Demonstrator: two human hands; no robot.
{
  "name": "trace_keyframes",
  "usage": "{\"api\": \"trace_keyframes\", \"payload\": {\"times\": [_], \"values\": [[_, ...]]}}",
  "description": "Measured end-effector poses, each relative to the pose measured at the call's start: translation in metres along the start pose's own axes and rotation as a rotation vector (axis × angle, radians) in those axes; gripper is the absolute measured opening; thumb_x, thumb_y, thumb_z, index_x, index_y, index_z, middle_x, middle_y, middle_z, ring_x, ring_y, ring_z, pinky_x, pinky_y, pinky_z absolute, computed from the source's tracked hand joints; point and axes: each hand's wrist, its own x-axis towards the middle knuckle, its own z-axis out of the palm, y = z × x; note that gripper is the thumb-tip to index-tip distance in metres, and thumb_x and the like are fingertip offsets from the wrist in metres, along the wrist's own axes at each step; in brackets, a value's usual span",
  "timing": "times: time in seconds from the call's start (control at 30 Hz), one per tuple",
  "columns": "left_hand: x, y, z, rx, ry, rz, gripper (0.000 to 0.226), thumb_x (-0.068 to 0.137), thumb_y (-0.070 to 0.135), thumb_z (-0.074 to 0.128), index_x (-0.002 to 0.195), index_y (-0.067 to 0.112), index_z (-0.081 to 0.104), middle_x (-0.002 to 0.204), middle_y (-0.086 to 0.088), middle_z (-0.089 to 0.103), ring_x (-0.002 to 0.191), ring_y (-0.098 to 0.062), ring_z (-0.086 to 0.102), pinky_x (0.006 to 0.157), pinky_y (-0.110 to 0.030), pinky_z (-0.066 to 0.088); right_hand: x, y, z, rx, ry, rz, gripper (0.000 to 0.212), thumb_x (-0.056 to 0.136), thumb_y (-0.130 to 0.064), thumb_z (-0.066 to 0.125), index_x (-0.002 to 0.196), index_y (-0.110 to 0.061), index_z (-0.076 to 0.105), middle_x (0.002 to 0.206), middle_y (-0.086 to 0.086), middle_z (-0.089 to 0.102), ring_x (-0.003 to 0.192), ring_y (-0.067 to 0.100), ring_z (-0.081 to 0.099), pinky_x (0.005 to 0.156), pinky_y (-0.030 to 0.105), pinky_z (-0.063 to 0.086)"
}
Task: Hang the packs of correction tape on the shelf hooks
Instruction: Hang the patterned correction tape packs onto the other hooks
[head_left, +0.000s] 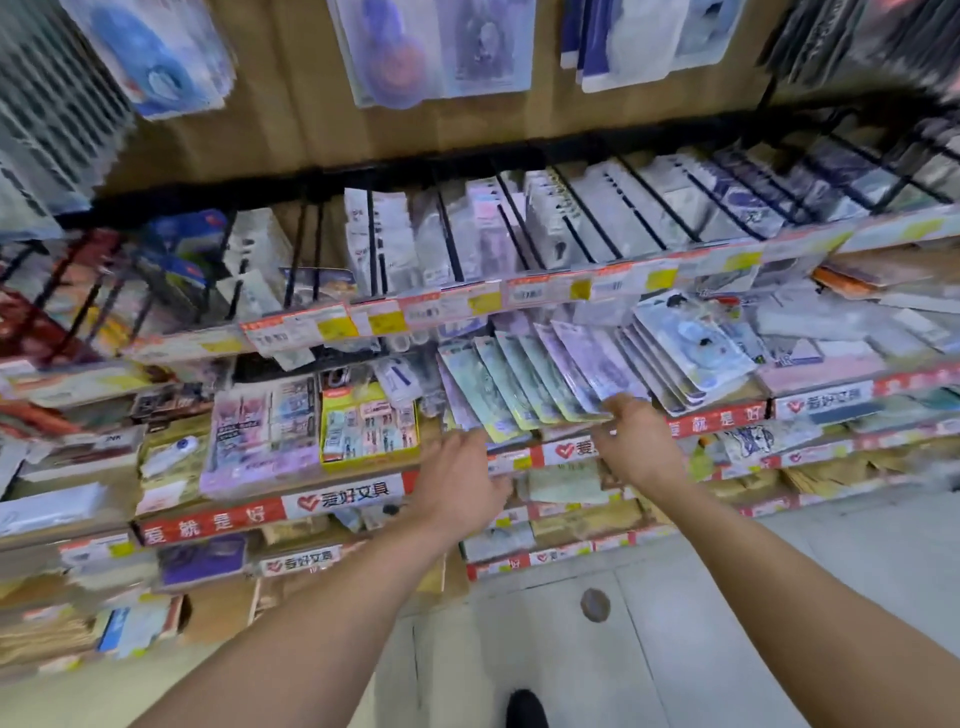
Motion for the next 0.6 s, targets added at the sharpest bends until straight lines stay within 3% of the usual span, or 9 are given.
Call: {"api": "trace_keyframes", "payload": {"times": [0.17, 0.27, 0.4, 0.6], "values": [[0.033, 0.029, 0.01, -0.038, 0.039, -0.012, 0.047, 0.092, 0.036, 0.054, 0.132, 0.012, 0.048, 0.126, -0.011, 0.056, 0.12, -0.032, 0.049, 0.1, -0.043, 0.042, 0.028, 0.01, -0.008, 0.009, 0.034, 0.02, 0.046, 0.095, -0.025, 0.064, 0.134, -0.003, 0.056, 0.13, 0.025, 0.057, 0.11, 0.044, 0.061, 0.09, 0.044, 0.05], [0.055, 0.047, 0.017, -0.156, 0.03, -0.028, 0.047, 0.095, 0.031, 0.054, 0.136, 0.011, 0.045, 0.13, -0.012, 0.053, 0.123, -0.032, 0.046, 0.096, -0.04, 0.042, 0.042, 0.016, -0.006, 0.022, 0.027, 0.039, 0.051, 0.096, -0.029, 0.062, 0.139, -0.005, 0.053, 0.134, 0.024, 0.055, 0.122, 0.043, 0.054, 0.096, 0.044, 0.046], [0.078, 0.072, 0.025, -0.379, 0.008, -0.155, 0.036, 0.096, 0.03, 0.055, 0.125, 0.011, 0.051, 0.119, -0.012, 0.06, 0.107, -0.032, 0.057, 0.091, -0.04, 0.05, 0.057, 0.012, -0.006, 0.056, -0.045, 0.058, 0.07, 0.094, -0.043, 0.063, 0.151, -0.009, 0.043, 0.148, 0.017, 0.051, 0.132, 0.035, 0.051, 0.103, 0.039, 0.044], [0.114, 0.087, 0.028, -0.433, 0.026, -0.273, 0.03, 0.096, 0.021, 0.054, 0.123, 0.01, 0.057, 0.127, -0.013, 0.059, 0.113, -0.034, 0.057, 0.084, -0.034, 0.046, 0.075, 0.006, -0.003, 0.111, -0.073, 0.07, 0.066, 0.092, -0.042, 0.067, 0.148, -0.012, 0.047, 0.147, 0.013, 0.054, 0.133, 0.031, 0.052, 0.1, 0.034, 0.042]]}}
